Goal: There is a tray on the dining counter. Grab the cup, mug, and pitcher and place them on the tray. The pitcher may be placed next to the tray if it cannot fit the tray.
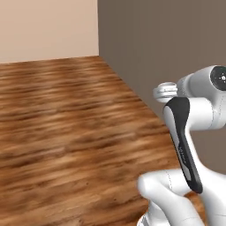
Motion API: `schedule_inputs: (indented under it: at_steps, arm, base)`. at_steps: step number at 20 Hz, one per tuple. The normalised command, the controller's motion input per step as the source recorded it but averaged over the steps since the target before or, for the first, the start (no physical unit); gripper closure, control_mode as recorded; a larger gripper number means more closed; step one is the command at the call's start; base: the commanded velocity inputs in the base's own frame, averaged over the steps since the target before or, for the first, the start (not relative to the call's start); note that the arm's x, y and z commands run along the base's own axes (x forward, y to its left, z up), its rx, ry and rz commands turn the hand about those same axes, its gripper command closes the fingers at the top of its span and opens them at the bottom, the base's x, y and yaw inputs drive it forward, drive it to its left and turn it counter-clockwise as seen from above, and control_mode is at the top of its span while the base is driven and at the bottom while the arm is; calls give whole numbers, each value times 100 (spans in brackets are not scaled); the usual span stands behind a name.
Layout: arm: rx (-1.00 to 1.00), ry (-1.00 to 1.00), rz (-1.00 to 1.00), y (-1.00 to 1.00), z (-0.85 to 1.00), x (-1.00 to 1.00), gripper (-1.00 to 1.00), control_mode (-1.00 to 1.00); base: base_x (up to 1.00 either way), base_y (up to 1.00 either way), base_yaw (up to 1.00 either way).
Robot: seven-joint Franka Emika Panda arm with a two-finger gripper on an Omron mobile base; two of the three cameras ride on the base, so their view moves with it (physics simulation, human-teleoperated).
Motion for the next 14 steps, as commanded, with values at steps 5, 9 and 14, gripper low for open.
schedule_inputs:
  at_steps: [5, 9, 14]
  arm:
    - [0, 0, 0, 0, 0, 0, 100, 100]
    - [0, 0, 0, 0, 0, 0, 100, 100]
    - [0, 0, 0, 0, 0, 0, 100, 100]
  base:
    - [100, 15, 24]
    - [100, 13, 15]
    - [100, 15, 13]
